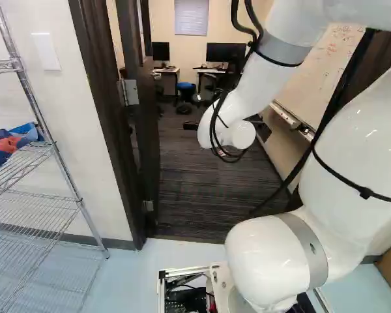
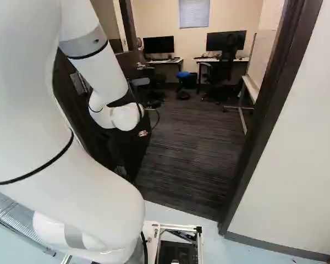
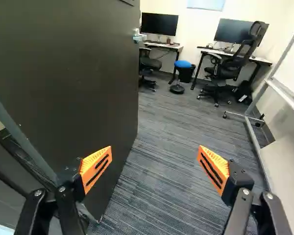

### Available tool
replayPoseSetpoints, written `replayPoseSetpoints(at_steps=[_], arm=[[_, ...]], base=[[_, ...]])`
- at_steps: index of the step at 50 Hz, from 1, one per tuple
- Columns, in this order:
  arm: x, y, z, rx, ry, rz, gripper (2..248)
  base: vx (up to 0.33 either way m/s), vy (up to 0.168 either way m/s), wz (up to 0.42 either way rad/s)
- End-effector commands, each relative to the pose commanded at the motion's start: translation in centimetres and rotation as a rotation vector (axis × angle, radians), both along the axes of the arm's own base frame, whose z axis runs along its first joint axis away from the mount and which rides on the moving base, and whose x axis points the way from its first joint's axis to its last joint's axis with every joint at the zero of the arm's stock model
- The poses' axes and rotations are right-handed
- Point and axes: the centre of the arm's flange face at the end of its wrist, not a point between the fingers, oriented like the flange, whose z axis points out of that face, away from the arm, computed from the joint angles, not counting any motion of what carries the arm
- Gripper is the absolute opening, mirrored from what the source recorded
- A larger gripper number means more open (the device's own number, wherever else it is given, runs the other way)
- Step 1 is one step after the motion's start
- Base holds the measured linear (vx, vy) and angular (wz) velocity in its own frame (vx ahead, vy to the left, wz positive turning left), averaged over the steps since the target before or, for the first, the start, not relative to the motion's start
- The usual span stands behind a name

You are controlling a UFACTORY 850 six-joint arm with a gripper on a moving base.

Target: Open the door and move inside

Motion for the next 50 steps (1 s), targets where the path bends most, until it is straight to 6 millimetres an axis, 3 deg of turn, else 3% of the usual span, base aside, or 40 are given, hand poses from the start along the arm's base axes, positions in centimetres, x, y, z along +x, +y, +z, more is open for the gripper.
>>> replayPoseSetpoints(at_steps=[32, 50], arm=[[-6.8, -1.9, -2.9, 0.040, 0.021, -0.107, 247], [-9.6, -2.6, -4.2, 0.054, 0.029, -0.151, 247]], base=[[0.000, 0.000, 0.000], [0.000, 0.000, 0.000]])
